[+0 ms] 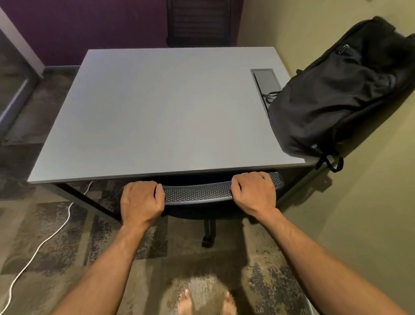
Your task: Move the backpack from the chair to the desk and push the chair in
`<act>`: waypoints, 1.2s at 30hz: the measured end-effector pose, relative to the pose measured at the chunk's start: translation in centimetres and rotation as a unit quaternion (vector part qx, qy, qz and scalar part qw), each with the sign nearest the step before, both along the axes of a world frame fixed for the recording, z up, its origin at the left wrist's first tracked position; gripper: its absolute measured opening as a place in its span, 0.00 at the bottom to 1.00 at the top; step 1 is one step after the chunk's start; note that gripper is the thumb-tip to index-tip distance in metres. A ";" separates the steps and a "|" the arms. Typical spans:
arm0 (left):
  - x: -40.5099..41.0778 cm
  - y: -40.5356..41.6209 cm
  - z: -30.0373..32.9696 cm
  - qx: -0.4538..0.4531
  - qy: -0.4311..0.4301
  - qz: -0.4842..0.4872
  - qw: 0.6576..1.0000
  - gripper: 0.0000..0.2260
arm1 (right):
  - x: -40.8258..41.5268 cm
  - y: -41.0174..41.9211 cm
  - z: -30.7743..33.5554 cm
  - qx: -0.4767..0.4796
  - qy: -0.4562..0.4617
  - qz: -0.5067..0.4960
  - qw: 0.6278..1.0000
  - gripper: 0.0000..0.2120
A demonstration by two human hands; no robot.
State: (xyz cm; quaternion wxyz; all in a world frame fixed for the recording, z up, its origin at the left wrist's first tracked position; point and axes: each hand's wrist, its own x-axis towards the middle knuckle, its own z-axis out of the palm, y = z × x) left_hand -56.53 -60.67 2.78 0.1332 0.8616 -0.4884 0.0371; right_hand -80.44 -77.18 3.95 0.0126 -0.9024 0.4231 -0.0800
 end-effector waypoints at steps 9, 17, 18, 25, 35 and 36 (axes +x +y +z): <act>1.6 -1.8 0.1 -0.005 0.006 0.004 1.000 0.18 | 1.2 -1.4 0.2 -0.006 -0.002 -0.015 1.000 0.19; 2.3 -2.1 -0.2 0.012 0.005 -0.024 1.000 0.19 | 1.4 -1.7 -0.2 -0.004 -0.004 -0.021 1.000 0.21; 2.2 -2.1 -0.2 0.013 0.006 -0.025 1.000 0.20 | 1.3 -1.6 -0.2 -0.002 -0.004 -0.023 1.000 0.21; 2.3 -1.9 -0.5 0.001 0.040 -0.040 0.998 0.21 | 0.7 -0.7 0.0 0.030 -0.030 -0.036 0.998 0.20; 2.0 -1.3 0.5 0.048 0.084 -0.050 0.994 0.37 | 0.1 -0.3 -0.2 0.060 -0.029 -0.034 0.997 0.28; 1.8 -1.1 0.7 0.047 0.085 -0.050 0.994 0.38 | 0.0 -0.2 0.1 0.057 -0.025 -0.034 0.997 0.29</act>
